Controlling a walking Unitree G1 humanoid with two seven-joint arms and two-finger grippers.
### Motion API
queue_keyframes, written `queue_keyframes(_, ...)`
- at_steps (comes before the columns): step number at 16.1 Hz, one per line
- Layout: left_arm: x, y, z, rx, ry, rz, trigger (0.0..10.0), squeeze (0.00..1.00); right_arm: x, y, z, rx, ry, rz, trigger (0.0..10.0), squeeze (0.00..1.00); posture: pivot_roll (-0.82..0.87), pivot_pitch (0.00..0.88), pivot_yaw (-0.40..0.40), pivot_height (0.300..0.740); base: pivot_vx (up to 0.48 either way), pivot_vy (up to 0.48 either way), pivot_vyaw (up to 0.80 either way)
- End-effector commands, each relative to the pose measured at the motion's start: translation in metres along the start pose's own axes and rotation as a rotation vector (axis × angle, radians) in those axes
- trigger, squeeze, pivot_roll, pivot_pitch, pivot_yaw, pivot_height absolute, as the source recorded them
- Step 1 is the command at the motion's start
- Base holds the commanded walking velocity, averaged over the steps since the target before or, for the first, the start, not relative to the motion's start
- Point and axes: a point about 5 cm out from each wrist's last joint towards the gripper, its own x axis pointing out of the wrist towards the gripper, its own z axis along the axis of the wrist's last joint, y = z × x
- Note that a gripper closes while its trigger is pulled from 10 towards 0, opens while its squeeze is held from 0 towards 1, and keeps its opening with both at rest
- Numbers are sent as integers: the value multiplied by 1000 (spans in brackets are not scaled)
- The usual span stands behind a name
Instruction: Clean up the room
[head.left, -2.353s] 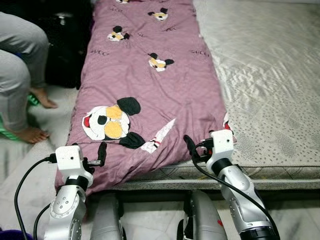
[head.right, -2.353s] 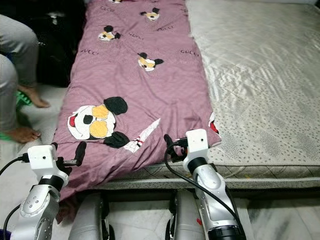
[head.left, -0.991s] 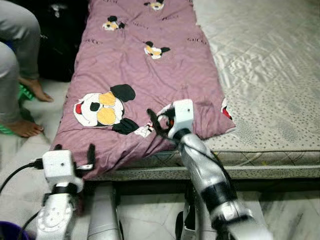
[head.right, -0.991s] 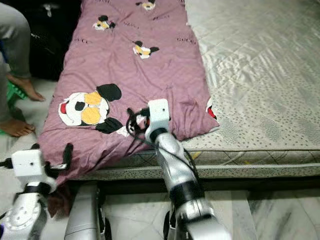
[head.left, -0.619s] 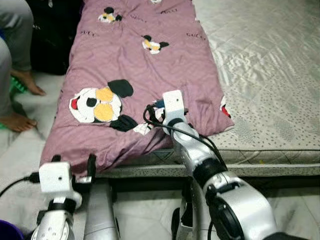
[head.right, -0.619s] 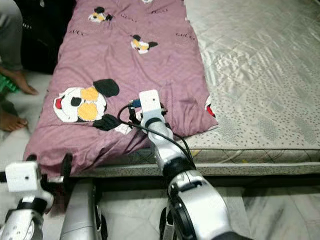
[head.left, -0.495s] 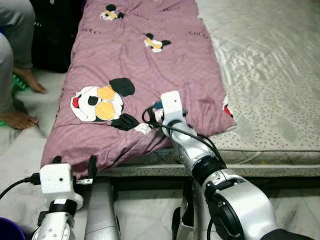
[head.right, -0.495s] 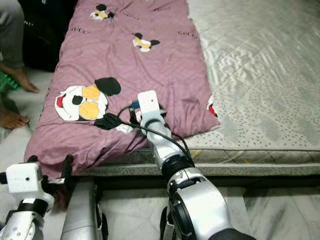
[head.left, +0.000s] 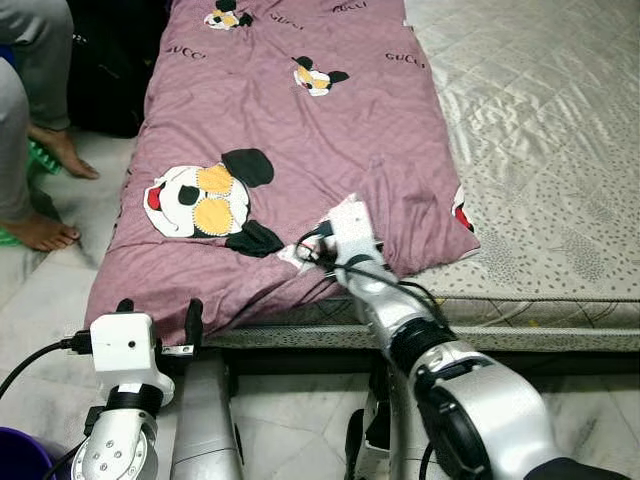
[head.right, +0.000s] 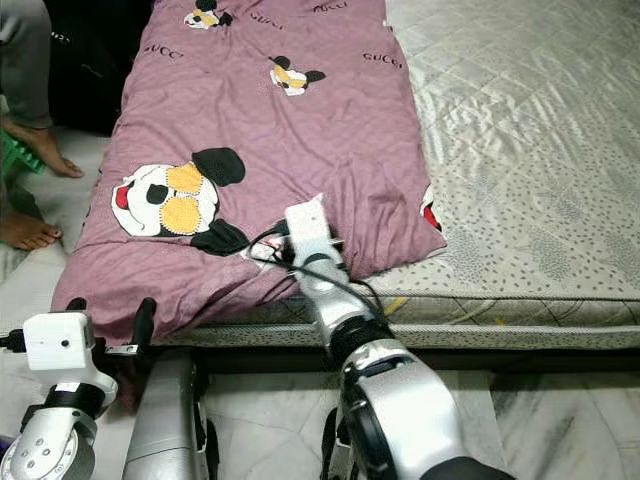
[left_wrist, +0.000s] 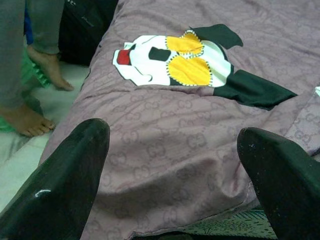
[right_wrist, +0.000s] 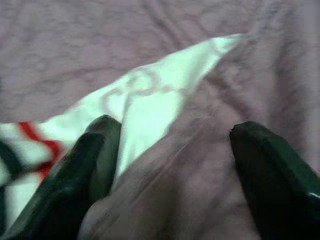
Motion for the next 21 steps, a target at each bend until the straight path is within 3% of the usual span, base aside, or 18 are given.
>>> queue_keyframes(1,-1,2,-5,-3,29,13,10000,0,0,-8,-5,23,24,-32,0,0,239,243,-53,535,0,0,0)
queue_keyframes(3,2,0,-5,-8,28,11,10000,0,1,-22,-8,49,24,-68,0,0,229,234,-53,535,0,0,0)
queue_keyframes(4,5,-1,-5,-15,25,9,10000,0,0,-37,-18,87,39,-113,0,0,218,230,-51,535,0,0,0)
queue_keyframes(9,14,-1,-7,-24,22,2,10000,0,-15,-81,-57,188,56,-268,0,0,172,217,-28,535,0,0,0)
queue_keyframes(13,19,0,-8,-26,19,-2,10000,0,-41,-117,-74,256,23,-371,0,0,145,208,-15,535,0,0,0)
queue_keyframes(15,21,-1,-8,-28,17,-7,10000,0,-51,-130,-77,237,9,-398,0,0,133,205,-7,535,0,0,0)
queue_keyframes(17,25,-1,-8,-30,15,-14,10000,0,-72,-148,-94,251,64,-447,0,0,122,201,3,535,0,0,0)
queue_keyframes(19,29,-1,-8,-31,13,-20,10000,0,-90,-150,-110,236,142,-421,39,0,108,199,11,535,0,0,0)
queue_keyframes(20,30,-1,-8,-32,13,-23,10000,0,-95,-149,-115,213,160,-401,3412,0,103,196,12,535,0,0,0)
queue_keyframes(21,31,-2,-8,-34,13,-27,10000,0,-99,-150,-120,171,175,-393,3412,0,99,196,14,535,0,0,0)
